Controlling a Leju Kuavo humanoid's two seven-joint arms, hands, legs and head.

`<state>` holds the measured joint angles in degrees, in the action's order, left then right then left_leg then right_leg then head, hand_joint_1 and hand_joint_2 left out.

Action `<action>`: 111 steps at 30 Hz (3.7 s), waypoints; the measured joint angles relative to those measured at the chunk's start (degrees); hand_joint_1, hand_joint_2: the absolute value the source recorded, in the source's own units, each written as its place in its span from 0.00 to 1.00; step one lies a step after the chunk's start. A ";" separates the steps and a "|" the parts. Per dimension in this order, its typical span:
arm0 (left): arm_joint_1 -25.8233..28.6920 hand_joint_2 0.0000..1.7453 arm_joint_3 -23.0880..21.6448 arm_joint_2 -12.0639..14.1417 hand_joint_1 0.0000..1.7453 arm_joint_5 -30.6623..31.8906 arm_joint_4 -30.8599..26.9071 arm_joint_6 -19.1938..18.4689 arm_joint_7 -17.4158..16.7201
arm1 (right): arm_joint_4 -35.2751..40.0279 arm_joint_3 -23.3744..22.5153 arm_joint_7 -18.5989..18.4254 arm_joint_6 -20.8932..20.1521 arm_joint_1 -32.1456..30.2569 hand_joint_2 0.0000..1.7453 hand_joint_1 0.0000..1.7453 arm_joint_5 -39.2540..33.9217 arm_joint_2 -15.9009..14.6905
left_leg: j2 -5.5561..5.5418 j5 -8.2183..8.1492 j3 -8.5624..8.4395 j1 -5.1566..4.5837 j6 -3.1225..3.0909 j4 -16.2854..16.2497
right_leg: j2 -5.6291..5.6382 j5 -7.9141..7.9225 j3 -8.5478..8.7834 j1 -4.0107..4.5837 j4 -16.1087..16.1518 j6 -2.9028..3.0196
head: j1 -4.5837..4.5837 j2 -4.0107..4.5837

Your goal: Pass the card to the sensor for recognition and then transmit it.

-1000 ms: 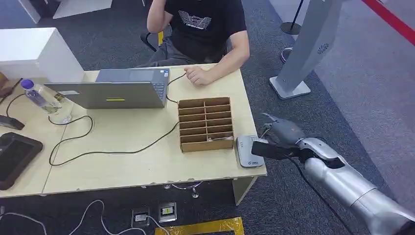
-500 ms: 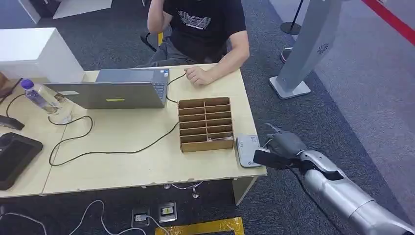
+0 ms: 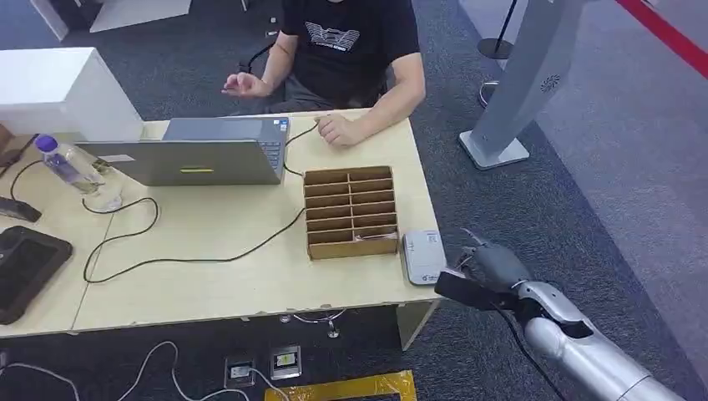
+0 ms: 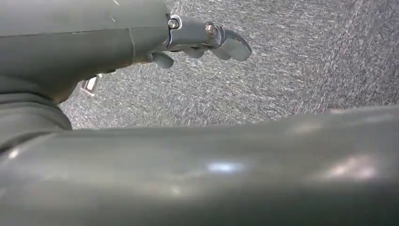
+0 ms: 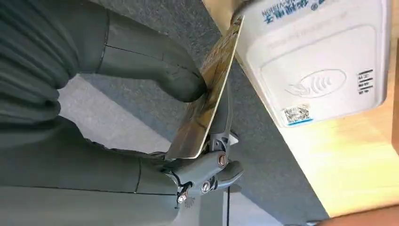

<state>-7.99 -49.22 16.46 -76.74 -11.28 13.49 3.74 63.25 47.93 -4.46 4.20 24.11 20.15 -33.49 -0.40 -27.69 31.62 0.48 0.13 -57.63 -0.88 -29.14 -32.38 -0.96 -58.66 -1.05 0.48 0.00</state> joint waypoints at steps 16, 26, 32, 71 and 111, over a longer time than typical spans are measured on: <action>0.00 0.00 0.00 0.09 0.00 -0.55 0.00 -0.13 0.02 | 4.53 -6.10 0.00 -1.09 0.92 1.00 1.00 0.57 -2.99 | 0.02 0.00 -0.01 -0.01 0.00 -0.01 | 0.00 0.01 0.02 -0.01 0.00 0.00 | 0.00 0.00; -0.01 0.00 0.00 -0.04 0.00 0.20 0.00 -0.70 0.02 | 7.85 -8.68 -0.42 -3.45 1.16 1.00 1.00 0.87 -3.26 | 0.02 0.00 0.00 0.00 0.00 0.00 | 0.01 0.00 0.02 0.00 0.00 0.00 | 0.02 0.00; -0.06 0.00 -0.04 -0.33 0.00 0.31 0.00 -0.61 0.02 | 9.01 -8.26 -0.68 -3.63 0.47 1.00 1.00 1.42 -1.37 | 0.02 0.00 0.00 0.00 0.00 0.01 | 0.00 0.00 0.02 0.00 0.00 0.00 | 0.00 0.00; -0.12 0.00 -1.11 -1.25 0.00 -0.42 0.00 0.92 -0.07 | 4.54 -5.64 3.21 -2.32 -2.51 1.00 1.00 -2.87 9.51 | 0.03 0.00 0.00 0.00 0.00 0.01 | 0.02 0.00 -0.01 0.00 0.00 0.01 | 0.02 0.00; -0.10 0.00 -1.14 -0.72 0.00 -0.59 0.00 0.79 -0.63 | 3.59 -12.66 -0.64 -11.94 2.64 1.00 1.00 -16.16 8.18 | 0.04 0.01 0.01 0.00 0.00 0.01 | 0.01 0.01 0.00 0.00 -0.02 0.01 | 0.00 0.00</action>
<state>-8.09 -50.36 15.74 -77.33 -11.28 14.27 3.10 66.85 35.28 -5.10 -7.74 26.75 4.00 -25.31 -0.36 -27.69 31.63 0.48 0.13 -57.62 -0.87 -29.13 -32.37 -0.96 -58.68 -1.04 0.48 0.00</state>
